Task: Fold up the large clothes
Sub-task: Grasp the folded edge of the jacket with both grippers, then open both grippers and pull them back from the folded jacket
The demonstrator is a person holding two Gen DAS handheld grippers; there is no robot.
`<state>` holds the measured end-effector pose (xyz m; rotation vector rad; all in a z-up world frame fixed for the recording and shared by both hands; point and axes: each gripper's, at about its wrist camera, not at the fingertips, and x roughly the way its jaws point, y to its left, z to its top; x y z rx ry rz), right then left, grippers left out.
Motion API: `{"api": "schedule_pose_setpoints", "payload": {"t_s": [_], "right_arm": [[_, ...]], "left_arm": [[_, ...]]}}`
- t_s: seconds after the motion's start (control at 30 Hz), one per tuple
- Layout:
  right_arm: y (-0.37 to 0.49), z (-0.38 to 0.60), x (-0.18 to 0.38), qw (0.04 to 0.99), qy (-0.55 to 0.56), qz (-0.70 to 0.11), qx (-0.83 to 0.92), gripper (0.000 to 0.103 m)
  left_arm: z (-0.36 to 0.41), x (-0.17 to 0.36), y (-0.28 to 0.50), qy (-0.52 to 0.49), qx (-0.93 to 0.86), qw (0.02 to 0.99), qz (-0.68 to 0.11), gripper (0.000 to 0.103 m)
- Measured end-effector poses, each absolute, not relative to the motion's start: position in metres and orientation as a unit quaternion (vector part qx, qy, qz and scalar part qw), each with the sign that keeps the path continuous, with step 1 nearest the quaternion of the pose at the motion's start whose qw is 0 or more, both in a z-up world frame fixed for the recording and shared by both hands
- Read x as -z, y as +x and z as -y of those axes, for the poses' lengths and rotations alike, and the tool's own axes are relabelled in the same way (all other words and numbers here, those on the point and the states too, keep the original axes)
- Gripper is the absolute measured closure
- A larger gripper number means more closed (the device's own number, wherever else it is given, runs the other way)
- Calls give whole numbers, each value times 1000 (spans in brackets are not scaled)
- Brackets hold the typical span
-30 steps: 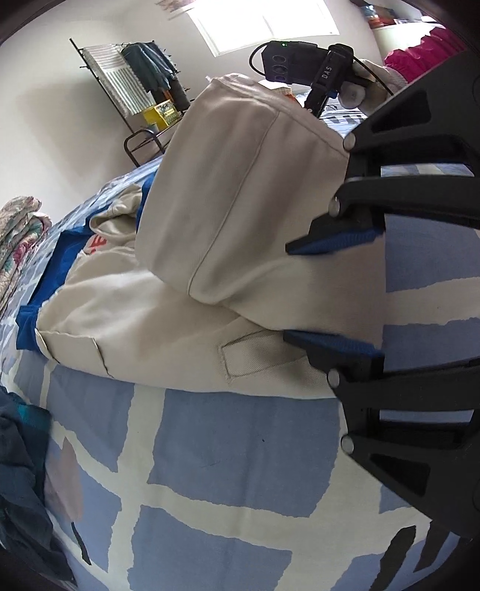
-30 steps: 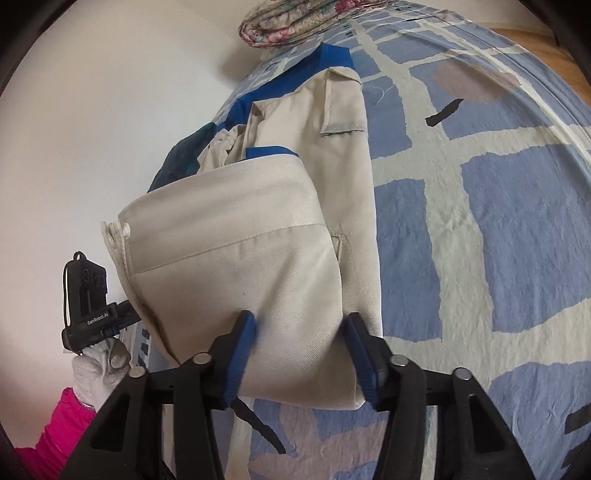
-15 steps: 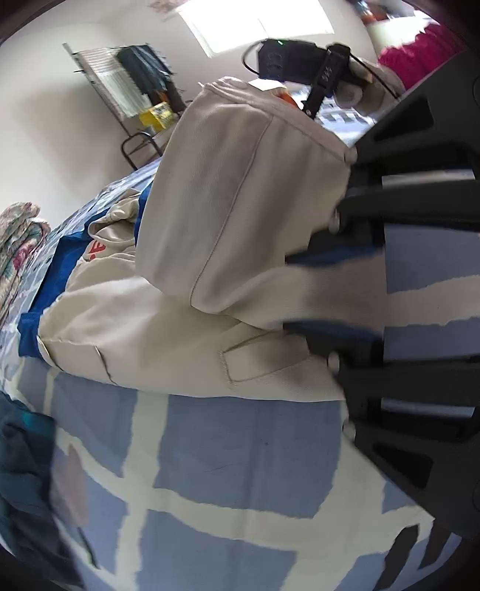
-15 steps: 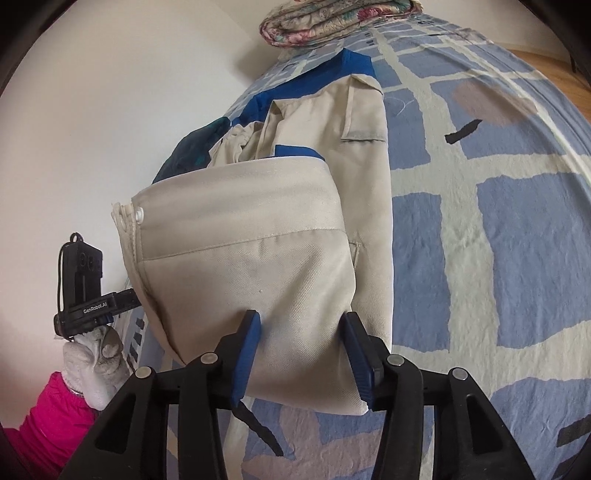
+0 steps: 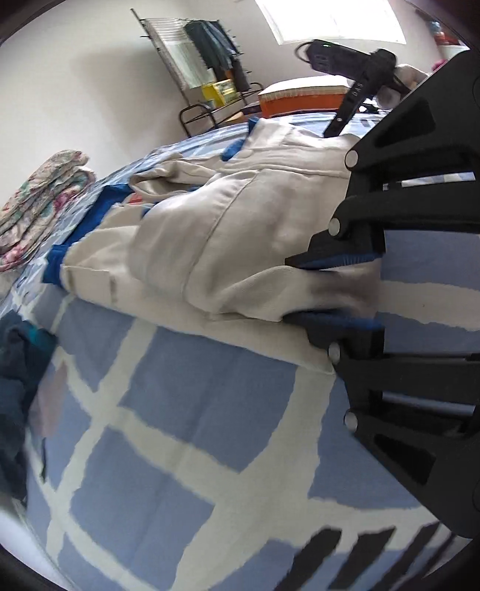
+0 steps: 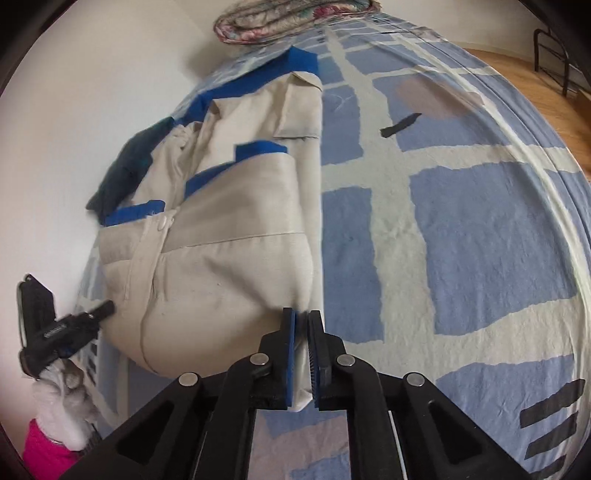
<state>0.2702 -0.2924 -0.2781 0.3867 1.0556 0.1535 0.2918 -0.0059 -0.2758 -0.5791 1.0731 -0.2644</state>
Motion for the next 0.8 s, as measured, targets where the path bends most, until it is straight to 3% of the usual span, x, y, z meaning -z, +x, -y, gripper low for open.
{"api": "schedule_pose_setpoints", "payload": {"t_s": [0.1, 0.37, 0.57, 0.7, 0.8], "right_arm": [[256, 301, 262, 857, 184, -477, -68, 81], [257, 239, 223, 879, 128, -428, -168, 74], [291, 145, 219, 861, 80, -426, -267, 74], [327, 100, 236, 840, 61, -455, -289, 74], [359, 92, 265, 835, 40, -495, -238, 88]], "left_arm": [[-13, 255, 277, -279, 133, 826, -472, 75], [-22, 246, 275, -263, 181, 822, -471, 75], [-13, 266, 283, -280, 216, 799, -487, 75], [-11, 274, 292, -272, 231, 796, -489, 66], [1, 289, 290, -241, 246, 773, -533, 71]]}}
